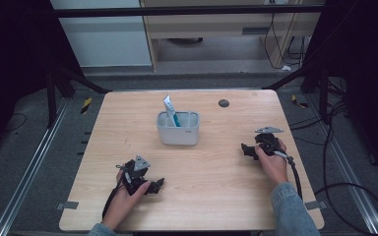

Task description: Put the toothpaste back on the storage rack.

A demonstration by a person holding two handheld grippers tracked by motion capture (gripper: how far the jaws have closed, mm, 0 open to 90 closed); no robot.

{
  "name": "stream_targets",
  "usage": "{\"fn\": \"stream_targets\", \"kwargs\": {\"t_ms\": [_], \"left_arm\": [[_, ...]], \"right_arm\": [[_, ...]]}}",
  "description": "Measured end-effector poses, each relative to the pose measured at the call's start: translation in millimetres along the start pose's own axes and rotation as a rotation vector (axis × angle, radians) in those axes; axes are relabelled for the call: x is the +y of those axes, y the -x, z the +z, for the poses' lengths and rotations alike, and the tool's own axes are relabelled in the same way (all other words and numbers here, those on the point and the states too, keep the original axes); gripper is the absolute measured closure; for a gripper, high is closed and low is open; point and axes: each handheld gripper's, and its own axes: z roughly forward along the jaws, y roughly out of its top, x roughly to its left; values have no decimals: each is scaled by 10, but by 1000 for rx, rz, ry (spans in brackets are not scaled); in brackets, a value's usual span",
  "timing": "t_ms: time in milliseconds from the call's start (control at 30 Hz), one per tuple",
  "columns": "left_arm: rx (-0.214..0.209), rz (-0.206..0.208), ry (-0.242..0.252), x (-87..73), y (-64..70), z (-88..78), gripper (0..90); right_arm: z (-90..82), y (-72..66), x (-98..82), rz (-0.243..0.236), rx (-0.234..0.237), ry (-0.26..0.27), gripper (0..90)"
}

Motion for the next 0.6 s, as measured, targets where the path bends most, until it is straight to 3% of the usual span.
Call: {"fn": "stream_targets", "kwargs": {"t_ms": [367, 600], "left_arm": [[1, 2, -1, 0, -1, -1, 0], [0, 1, -1, 0, -1, -1, 0]], "right_arm": [[98, -15, -22, 14, -15, -8, 106], [104, -20, -26, 38, -38, -24, 46]]}}
